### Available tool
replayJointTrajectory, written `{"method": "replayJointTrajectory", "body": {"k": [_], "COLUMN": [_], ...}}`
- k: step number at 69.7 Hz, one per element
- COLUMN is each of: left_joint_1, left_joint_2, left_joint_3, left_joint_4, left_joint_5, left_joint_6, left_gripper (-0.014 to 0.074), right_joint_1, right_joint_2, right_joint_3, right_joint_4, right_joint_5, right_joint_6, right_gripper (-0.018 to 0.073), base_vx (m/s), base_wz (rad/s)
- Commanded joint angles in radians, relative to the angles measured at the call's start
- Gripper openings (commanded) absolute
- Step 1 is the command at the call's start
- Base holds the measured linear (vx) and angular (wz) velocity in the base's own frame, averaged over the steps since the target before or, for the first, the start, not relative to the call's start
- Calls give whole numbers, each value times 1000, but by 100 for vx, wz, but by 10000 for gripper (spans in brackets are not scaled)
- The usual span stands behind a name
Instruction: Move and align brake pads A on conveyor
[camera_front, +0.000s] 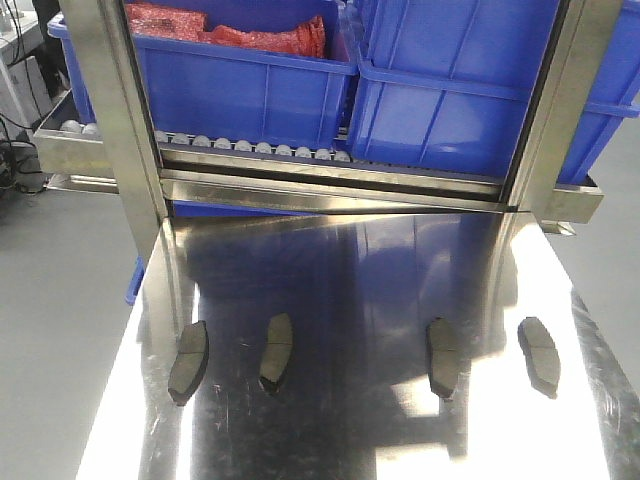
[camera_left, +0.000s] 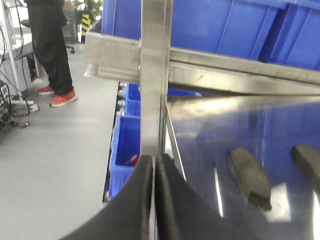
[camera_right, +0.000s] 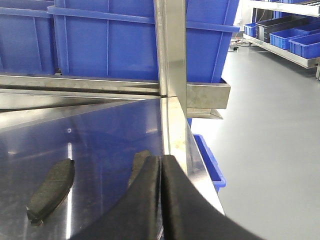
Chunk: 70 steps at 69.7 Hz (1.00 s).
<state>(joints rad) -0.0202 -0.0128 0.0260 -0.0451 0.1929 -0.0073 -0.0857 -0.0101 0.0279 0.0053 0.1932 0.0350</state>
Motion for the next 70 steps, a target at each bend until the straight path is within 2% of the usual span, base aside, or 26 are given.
{"method": "replayJointTrajectory", "body": {"k": [1, 17, 27, 33, 37, 42, 50, 56, 60, 70], "left_joint_1": [2, 2, 3, 3, 3, 3, 1, 1, 1, 1], "left_joint_2": [-14, -14, -2, 52, 108, 198, 380, 523, 611, 799], "left_joint_3": [16, 16, -1, -61, -120, -238, -469, -698, -850, -1176], "left_joint_4": [-10, -10, -29, -90, -98, -93, -33, -9, -9, -9], "left_joint_5": [-155, -425, -678, -719, -711, -677, -550, -384, -224, 106], "left_joint_6": [-10, -10, -9, -7, -7, -7, -8, -10, -10, -7], "left_gripper": [-6, -6, -6, -6, -6, -6, -3, 9, 29, 157], "right_joint_1": [-4, -4, -4, -4, -4, -4, -4, -4, -4, -4], "right_joint_2": [-13, -13, -13, -13, -13, -13, -13, -13, -13, -13], "right_joint_3": [12, 12, 12, 12, 12, 12, 12, 12, 12, 12], "right_joint_4": [-5, -5, -5, -5, -5, -5, -5, -5, -5, -5], "right_joint_5": [-73, -73, -73, -73, -73, -73, -73, -73, -73, -71], "right_joint_6": [-4, -4, -4, -4, -4, -4, -4, -4, -4, -4], "right_gripper": [-11, -11, -11, -11, -11, -11, -11, -11, -11, -11], "base_vx": [0, 0, 0, 0, 0, 0, 0, 0, 0, 0], "base_wz": [0, 0, 0, 0, 0, 0, 0, 0, 0, 0]}}
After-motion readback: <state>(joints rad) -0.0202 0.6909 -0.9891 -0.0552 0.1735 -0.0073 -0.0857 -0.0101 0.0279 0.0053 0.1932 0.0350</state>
